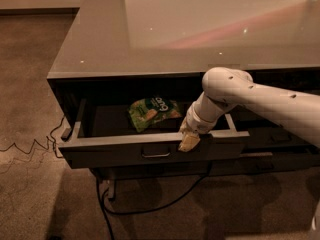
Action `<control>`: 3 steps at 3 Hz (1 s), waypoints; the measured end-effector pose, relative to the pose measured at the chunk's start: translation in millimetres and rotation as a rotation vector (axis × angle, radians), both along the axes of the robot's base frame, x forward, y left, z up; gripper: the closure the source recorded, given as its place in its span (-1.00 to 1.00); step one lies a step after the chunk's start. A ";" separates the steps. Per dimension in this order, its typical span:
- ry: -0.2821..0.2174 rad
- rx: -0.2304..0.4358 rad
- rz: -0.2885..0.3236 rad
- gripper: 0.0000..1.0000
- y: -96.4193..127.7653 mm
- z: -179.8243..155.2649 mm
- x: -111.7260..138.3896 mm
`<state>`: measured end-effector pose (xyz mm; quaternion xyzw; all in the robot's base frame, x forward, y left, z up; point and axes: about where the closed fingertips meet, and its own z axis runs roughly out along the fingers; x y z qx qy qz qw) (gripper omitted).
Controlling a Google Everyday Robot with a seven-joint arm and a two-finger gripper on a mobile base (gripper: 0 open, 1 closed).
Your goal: Open top drawer
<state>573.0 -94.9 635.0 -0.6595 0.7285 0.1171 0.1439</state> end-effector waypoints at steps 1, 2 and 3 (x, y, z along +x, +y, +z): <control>0.000 0.000 0.000 -0.30 0.0 0.0 0.0; 0.000 0.000 0.000 -0.77 0.0 -0.1 0.0; 0.000 0.000 0.000 -1.00 0.1 -0.1 0.0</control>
Offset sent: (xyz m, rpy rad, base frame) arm 0.0000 0.0000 0.0000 0.0000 0.0000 0.0000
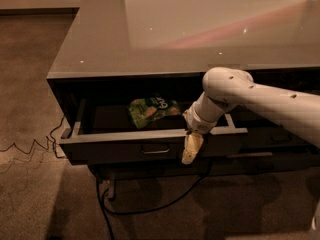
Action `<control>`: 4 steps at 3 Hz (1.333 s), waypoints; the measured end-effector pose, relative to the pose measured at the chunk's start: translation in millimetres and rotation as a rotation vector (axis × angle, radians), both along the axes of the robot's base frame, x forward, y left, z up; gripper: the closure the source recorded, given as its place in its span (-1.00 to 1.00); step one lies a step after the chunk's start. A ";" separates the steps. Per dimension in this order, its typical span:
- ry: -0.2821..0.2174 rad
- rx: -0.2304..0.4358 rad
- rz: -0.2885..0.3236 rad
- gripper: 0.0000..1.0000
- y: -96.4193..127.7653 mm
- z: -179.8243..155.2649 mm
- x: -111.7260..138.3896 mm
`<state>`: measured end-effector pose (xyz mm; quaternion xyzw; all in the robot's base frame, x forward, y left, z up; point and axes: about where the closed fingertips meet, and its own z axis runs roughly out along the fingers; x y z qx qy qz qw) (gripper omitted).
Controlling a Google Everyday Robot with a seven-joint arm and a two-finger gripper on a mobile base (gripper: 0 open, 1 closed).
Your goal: Open top drawer
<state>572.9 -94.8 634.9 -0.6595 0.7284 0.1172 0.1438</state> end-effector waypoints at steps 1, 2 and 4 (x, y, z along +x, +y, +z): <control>0.000 0.000 0.000 -1.00 0.0 -0.2 0.1; -0.012 -0.001 0.051 -1.00 -1.5 -5.5 8.2; -0.049 -0.065 0.128 -1.00 -5.0 -4.5 -2.2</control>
Offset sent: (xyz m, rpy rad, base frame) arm 0.0232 -0.0059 -0.0099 -0.0035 -0.0405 0.1288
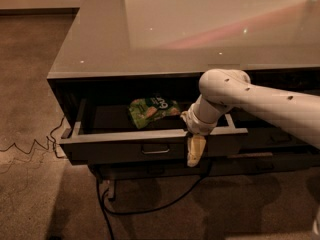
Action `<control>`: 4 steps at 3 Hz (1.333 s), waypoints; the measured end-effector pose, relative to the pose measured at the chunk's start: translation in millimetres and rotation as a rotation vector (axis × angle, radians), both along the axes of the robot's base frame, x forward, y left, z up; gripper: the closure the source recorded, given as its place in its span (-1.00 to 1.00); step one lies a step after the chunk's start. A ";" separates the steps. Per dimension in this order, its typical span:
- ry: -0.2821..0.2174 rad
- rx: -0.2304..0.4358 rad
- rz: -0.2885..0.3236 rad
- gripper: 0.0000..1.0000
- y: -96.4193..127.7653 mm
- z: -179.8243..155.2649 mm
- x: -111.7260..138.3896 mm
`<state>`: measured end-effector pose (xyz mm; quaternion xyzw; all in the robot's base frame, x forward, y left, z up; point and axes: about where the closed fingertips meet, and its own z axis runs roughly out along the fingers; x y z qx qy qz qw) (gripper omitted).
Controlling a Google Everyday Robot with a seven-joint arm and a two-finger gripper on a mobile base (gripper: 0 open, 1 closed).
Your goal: Open top drawer
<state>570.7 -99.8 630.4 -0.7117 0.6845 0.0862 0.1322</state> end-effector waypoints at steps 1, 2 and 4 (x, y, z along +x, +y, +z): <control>-0.026 -0.046 0.017 -1.00 0.8 11.0 -15.7; -0.031 -0.091 0.011 -1.00 -6.1 16.9 -32.0; -0.026 -0.143 -0.005 -0.17 -19.5 17.1 -50.6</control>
Offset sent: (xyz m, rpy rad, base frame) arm -0.0504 -0.0155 0.0275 -0.1450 -0.0435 -0.0003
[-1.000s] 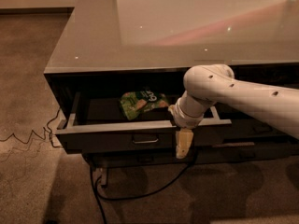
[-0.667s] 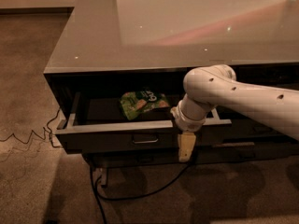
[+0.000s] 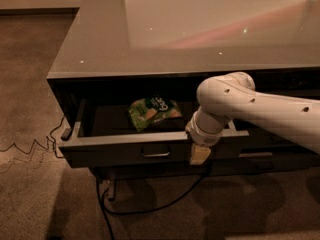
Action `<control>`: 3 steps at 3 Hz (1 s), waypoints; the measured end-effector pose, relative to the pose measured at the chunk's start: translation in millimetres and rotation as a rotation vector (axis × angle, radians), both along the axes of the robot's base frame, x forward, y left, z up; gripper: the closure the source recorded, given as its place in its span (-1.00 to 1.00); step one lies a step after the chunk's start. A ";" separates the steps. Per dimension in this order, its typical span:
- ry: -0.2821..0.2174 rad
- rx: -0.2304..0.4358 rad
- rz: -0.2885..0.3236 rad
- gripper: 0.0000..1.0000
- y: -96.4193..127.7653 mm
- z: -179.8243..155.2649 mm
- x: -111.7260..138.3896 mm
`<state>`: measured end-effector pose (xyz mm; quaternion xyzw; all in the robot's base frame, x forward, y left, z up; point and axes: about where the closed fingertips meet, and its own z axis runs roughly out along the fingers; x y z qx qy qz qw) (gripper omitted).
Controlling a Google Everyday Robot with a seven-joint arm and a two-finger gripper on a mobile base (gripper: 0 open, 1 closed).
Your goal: Open top drawer
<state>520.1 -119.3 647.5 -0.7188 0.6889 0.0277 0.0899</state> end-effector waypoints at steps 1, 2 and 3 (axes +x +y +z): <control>0.002 -0.017 -0.007 0.30 -4.2 0.0 -5.2; 0.012 -0.050 -0.020 0.76 -12.4 -0.2 -17.2; 0.012 -0.059 -0.034 1.00 -13.5 0.8 -24.4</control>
Offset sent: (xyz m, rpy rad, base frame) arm -0.0313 -0.0229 0.0026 -0.0918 0.0210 -0.0387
